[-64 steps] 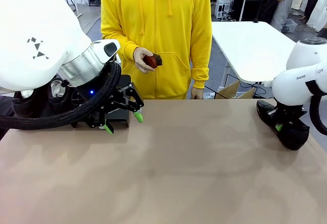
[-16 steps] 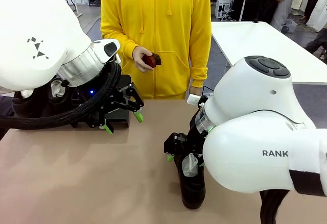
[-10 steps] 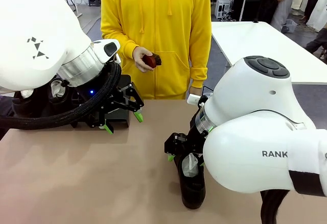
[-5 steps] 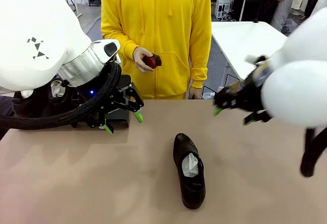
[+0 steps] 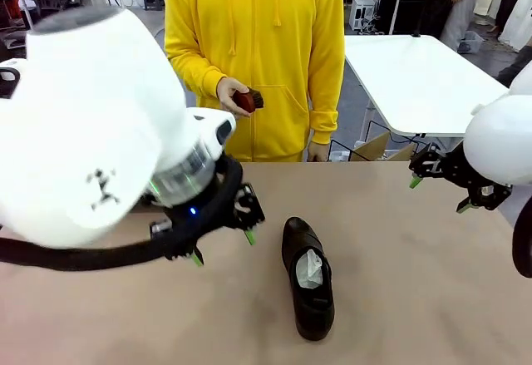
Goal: Organize the shoes by placing them on the stand.
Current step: Place the Shoe from the middle of the table onto the Shoes Stand.
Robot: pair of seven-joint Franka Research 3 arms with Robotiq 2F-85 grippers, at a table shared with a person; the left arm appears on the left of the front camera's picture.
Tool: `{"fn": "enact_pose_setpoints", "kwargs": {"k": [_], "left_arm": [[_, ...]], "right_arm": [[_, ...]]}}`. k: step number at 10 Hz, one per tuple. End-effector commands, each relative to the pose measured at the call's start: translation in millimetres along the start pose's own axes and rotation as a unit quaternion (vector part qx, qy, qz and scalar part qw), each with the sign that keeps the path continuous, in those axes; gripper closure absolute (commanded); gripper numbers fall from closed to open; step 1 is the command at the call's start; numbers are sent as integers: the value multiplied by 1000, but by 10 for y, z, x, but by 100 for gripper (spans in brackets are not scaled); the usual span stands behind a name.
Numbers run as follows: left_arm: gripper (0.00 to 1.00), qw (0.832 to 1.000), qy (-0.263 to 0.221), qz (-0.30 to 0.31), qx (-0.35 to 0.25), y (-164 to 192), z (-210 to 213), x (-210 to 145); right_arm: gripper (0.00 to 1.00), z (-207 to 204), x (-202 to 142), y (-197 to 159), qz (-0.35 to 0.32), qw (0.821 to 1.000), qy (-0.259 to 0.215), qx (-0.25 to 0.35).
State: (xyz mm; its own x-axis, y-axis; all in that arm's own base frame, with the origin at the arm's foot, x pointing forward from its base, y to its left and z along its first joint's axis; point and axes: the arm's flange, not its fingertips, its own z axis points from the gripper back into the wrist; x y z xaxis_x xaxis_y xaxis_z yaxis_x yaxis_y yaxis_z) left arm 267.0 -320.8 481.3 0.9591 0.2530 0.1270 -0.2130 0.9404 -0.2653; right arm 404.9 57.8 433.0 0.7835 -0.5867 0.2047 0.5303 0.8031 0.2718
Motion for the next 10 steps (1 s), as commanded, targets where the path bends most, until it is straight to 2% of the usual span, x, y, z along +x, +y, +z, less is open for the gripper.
{"fn": "enact_pose_setpoints", "kwargs": {"k": [1, 2, 4, 8, 10], "left_arm": [[13, 999, -5, -19, 34, -147, -111, -106], [13, 999, -7, -37, 30, -245, -202, -145], [13, 992, -17, -124, 8, -458, -409, -203], [13, 980, -4, -199, 26, -804, -902, -282], [13, 978, 2, -201, 44, -896, -1090, -263]], "right_arm": [[0, 149, -33, 44, 25, 999, -6, 19], [0, 149, -33, 44, 25, 999, -6, 19], [0, 149, -33, 44, 25, 999, -6, 19], [0, 149, -33, 44, 25, 999, -6, 19], [0, 149, -33, 44, 25, 999, -6, 19]]}}
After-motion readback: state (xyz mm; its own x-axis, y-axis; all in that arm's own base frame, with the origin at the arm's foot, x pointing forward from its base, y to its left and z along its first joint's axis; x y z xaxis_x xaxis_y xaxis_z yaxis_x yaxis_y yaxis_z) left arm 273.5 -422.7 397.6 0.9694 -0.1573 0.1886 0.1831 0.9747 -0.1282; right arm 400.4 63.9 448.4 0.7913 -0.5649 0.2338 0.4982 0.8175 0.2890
